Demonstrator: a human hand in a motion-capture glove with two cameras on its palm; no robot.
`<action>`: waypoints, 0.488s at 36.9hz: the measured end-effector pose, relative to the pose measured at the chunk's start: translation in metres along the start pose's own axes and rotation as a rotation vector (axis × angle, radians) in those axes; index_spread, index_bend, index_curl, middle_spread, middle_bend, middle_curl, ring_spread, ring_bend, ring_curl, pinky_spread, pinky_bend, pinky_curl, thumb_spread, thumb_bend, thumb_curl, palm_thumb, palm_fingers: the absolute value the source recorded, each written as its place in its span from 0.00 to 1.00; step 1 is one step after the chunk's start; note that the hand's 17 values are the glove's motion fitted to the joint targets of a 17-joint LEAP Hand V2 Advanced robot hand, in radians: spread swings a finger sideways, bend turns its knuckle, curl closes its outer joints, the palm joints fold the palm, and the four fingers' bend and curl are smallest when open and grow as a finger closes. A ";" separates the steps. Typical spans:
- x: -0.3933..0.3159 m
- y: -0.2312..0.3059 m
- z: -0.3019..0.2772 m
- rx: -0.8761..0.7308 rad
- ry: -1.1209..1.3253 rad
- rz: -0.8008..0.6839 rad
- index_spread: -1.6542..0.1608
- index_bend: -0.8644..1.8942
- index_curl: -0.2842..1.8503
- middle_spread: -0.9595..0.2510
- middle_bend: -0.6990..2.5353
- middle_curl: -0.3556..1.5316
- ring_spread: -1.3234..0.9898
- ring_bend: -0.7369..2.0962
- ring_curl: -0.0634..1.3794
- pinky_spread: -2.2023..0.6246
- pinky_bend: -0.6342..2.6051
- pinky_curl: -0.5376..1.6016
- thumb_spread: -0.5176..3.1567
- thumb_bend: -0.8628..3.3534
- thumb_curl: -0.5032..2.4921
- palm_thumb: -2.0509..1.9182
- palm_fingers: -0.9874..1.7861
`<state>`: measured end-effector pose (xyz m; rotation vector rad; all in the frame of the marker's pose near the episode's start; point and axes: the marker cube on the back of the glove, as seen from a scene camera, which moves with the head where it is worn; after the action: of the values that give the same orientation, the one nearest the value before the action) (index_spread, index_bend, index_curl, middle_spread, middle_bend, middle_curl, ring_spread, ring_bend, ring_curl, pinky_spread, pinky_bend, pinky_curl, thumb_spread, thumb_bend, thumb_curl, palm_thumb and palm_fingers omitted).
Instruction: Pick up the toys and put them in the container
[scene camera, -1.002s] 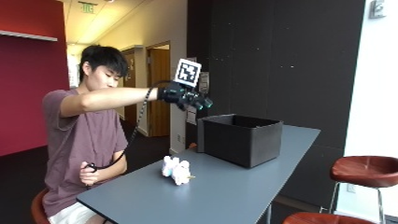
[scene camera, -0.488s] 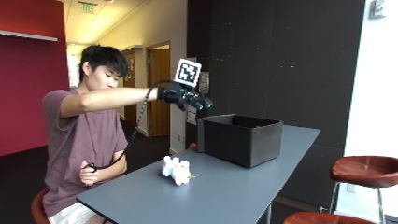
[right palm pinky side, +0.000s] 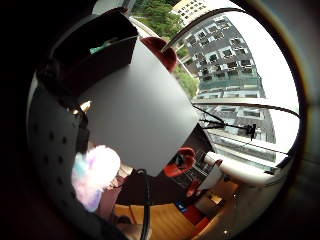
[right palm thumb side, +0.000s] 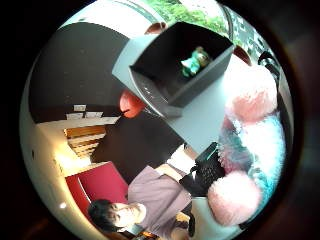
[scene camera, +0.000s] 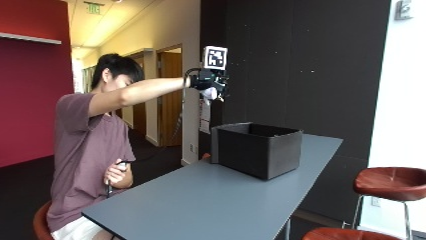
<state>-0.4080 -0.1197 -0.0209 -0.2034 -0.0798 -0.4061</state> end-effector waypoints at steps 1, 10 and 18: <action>-0.011 -0.006 -0.009 0.013 0.009 0.000 0.75 0.61 0.44 0.54 0.51 0.53 0.39 0.68 0.49 0.65 0.54 0.48 0.34 0.22 0.43 0.66 0.73; -0.102 -0.056 -0.036 0.037 0.116 -0.251 0.75 0.62 0.49 0.54 0.52 0.57 0.39 0.69 0.51 0.65 0.55 0.49 0.32 0.22 0.44 0.66 0.70; -0.104 -0.098 -0.016 0.047 0.154 -0.367 0.75 0.61 0.51 0.54 0.52 0.59 0.39 0.70 0.52 0.65 0.56 0.50 0.32 0.21 0.46 0.66 0.68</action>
<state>-0.5419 -0.1713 -0.0306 -0.1099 0.0256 -0.7828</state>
